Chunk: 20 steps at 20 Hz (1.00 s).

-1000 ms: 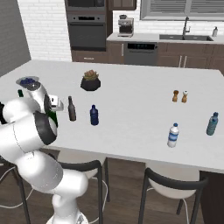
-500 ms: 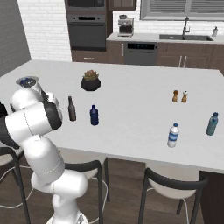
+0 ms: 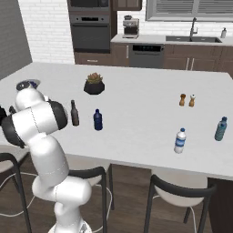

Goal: Move the plastic bottles in the middle to the plastics group, and the glass bottles in the middle to the glass group.

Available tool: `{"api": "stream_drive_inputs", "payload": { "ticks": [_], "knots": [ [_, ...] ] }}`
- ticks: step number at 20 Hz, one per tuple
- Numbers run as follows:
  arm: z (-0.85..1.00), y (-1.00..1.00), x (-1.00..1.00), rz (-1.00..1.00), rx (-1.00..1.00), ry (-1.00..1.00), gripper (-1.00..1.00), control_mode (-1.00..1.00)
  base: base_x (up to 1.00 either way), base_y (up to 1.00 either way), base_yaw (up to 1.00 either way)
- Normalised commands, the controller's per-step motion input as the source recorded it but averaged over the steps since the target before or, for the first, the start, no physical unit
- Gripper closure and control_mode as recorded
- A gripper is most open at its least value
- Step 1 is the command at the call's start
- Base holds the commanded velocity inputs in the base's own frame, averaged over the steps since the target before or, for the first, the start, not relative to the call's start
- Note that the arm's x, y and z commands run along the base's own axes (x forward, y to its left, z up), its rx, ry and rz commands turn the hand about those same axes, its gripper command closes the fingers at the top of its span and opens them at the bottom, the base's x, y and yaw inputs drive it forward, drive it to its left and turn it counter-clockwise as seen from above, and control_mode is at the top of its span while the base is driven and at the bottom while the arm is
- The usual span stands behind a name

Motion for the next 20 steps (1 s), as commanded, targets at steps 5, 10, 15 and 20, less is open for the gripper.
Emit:
{"api": "stream_drive_inputs", "payload": {
  "ticks": [5, 10, 15, 20],
  "knots": [
    [-0.30, 0.09, 0.01, 0.00, 0.02, 0.00, 1.00, -1.00, 0.00, 0.00, 0.00],
    [-0.23, 0.11, 0.06, 0.00, 0.02, 0.00, 1.00, -1.00, 0.00, 0.00, 0.00],
    [-0.06, 0.16, 0.11, 0.00, 0.00, 0.00, 1.00, -1.00, 0.00, 0.00, 0.00],
    [-0.06, 0.21, 0.14, 0.00, 0.00, 0.00, 1.00, -1.00, 0.00, 0.00, 0.00]
  ]
}}
